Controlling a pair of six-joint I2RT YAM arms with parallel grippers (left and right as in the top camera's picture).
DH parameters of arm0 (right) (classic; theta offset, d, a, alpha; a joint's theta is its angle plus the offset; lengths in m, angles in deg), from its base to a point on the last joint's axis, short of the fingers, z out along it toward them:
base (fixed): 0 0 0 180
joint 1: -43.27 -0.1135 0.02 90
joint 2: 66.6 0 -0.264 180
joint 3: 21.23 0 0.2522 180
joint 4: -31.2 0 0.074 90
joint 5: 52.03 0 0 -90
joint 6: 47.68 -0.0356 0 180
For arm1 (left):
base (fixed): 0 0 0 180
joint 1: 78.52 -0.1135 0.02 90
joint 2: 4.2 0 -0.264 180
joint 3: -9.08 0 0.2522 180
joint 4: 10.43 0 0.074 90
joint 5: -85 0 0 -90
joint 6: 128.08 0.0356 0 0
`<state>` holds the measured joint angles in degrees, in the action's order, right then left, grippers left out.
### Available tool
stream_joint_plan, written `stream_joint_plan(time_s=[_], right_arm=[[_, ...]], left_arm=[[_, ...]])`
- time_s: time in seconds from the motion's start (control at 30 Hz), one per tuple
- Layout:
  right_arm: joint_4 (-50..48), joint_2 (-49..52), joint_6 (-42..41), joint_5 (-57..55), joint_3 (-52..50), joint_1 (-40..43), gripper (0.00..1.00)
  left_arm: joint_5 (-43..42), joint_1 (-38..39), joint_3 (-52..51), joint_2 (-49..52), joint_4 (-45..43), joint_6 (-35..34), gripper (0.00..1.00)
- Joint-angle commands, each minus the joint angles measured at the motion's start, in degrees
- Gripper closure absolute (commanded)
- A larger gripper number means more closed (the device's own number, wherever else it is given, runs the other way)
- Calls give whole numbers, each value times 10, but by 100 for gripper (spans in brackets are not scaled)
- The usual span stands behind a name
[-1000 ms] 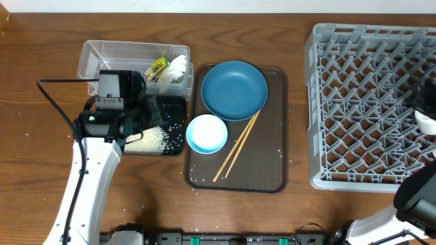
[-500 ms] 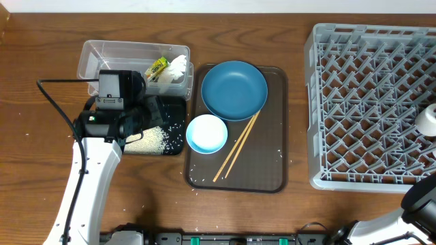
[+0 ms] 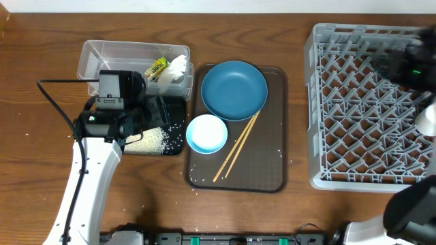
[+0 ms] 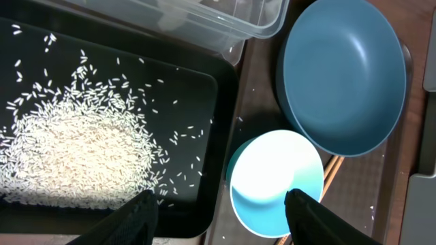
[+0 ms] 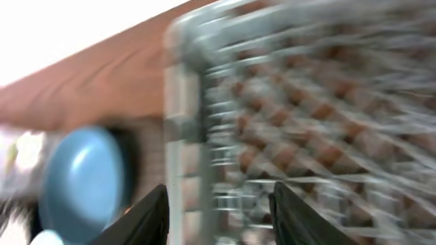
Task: Sort waste into correct bins and load items into the dishwasher rack
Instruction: 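Grasp the blue plate with the right gripper and lift it toward the rack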
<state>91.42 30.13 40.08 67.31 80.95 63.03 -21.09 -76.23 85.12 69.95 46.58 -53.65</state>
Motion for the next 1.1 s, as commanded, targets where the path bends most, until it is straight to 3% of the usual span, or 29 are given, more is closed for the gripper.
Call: stream_joint_plan(time_s=[0.0, 0.27, 0.57, 0.63, 0.7, 0.83, 0.93, 1.07], right_arm=[[2, 17, 25, 6, 6, -84, 53], [-16, 94, 13, -122, 6, -247, 49], [-75, 213, -46, -171, 6, -342, 51], [-88, 235, -57, -178, 6, -353, 55], [-99, 252, -83, -197, 6, -362, 64], [-124, 254, -106, -212, 8, -362, 93], [-138, 233, -106, -219, 19, -353, 99], [-137, 182, -100, -259, 47, -326, 99]], left_arm=[[6, -1, 4, 1, 2, 5, 37], [6, -1, 4, 1, 17, 5, 36], [6, -1, 4, 2, 17, 5, 36], [6, -1, 4, 2, 17, 5, 36], [6, -1, 4, 2, 18, 5, 36], [6, -1, 4, 2, 22, 5, 36], [6, -1, 4, 2, 22, 5, 36], [6, -1, 4, 2, 22, 5, 36]])
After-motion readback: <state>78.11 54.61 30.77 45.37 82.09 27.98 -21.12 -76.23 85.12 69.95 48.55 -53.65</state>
